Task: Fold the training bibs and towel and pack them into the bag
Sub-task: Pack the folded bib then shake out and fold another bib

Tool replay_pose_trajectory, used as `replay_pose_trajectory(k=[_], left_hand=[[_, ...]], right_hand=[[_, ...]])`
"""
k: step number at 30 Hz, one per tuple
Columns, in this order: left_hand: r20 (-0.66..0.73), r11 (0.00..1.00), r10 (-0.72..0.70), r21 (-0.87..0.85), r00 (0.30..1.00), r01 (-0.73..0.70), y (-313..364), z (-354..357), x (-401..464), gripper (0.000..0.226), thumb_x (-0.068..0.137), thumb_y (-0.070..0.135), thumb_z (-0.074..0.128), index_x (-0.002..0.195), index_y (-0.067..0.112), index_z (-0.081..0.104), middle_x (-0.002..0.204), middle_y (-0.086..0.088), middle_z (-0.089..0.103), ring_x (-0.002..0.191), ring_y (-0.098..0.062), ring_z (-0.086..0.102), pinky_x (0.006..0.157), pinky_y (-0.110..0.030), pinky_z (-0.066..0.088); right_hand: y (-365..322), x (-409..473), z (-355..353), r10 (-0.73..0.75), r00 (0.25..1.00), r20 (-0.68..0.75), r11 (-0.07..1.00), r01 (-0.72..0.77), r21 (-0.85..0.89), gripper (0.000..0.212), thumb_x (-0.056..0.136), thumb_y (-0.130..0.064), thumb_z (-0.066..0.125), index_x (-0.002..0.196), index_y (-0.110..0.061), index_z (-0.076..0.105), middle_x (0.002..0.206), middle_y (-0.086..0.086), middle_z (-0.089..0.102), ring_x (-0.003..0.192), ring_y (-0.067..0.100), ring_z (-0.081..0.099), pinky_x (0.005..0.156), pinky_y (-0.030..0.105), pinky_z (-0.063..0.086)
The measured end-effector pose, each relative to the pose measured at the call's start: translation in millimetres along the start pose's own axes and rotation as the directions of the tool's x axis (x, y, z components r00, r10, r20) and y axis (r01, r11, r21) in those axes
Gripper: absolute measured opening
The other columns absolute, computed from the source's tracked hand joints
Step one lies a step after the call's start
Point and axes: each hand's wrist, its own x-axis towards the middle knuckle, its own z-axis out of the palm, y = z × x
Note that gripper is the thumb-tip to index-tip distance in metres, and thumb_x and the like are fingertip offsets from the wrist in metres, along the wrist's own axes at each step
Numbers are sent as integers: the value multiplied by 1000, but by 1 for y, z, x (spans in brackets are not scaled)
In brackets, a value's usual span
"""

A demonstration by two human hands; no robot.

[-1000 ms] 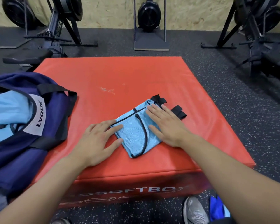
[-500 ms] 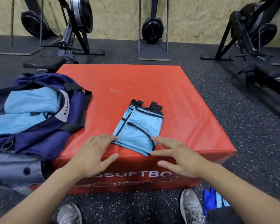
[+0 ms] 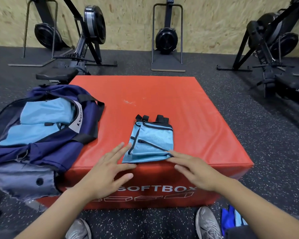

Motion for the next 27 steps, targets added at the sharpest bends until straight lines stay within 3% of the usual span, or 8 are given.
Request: replay_pose_trajectory(k=[4,7,9,12,15,19,23,27], left_hand=[[-41,992,1,-127,999,-6,-1,-7,15,47,96,69,34,126,49,64,165,24,5,153,-5,-4,121,-49,24],[-56,970,-6,-242,998,-8,-1,-9,27,45,96,65,39,125,44,66,159,23,27,152,-2,4,120,-47,27],[-95,944,-21,-331,995,-11,1,-12,34,44,97,59,45,130,37,65,152,24,37,151,2,10,121,-38,24],[-130,875,-82,-484,988,9,9,-20,44,39,100,47,52,135,33,61,145,32,36,146,10,18,118,-12,16],[-134,801,-148,-597,980,39,15,-23,53,37,96,39,56,132,34,63,141,25,48,136,15,35,108,-2,20],[-154,731,-223,-680,963,60,12,-16,76,38,93,32,60,131,24,64,128,11,59,111,0,57,94,-7,38],[-142,637,-335,-762,931,113,3,-4,97,36,91,19,66,126,25,65,122,6,58,83,-2,59,84,-21,50],[-138,636,-396,-754,908,163,-5,8,114,47,89,-4,68,121,29,61,126,11,56,84,10,60,82,-8,44]], right_hand=[[2,6,-16,51,997,-62,966,-33,257,32,104,-22,51,131,-34,64,143,-14,56,135,0,47,117,29,34],[2,8,-29,97,991,-91,923,-56,382,29,103,-11,53,123,-24,70,130,-16,66,129,0,53,111,18,35],[3,11,-36,141,984,-109,881,-74,467,27,102,-8,53,117,-20,72,121,-15,70,121,0,59,102,11,37],[5,18,-40,225,959,-174,804,-81,589,24,101,-5,52,112,-14,72,113,-10,74,111,0,63,94,9,41],[8,28,-42,288,935,-206,719,-69,691,21,99,-3,56,110,-13,71,108,-10,74,104,-1,63,89,11,45],[11,48,-42,355,912,-208,634,-70,770,23,94,-1,64,111,-16,70,109,-6,73,102,3,64,88,17,48],[18,78,-39,430,876,-217,615,-108,781,30,91,-1,67,113,-20,70,115,0,72,96,8,64,89,25,51],[26,100,-32,509,838,-199,605,-184,774,35,89,4,66,111,-23,72,109,1,71,83,5,64,76,21,54]])
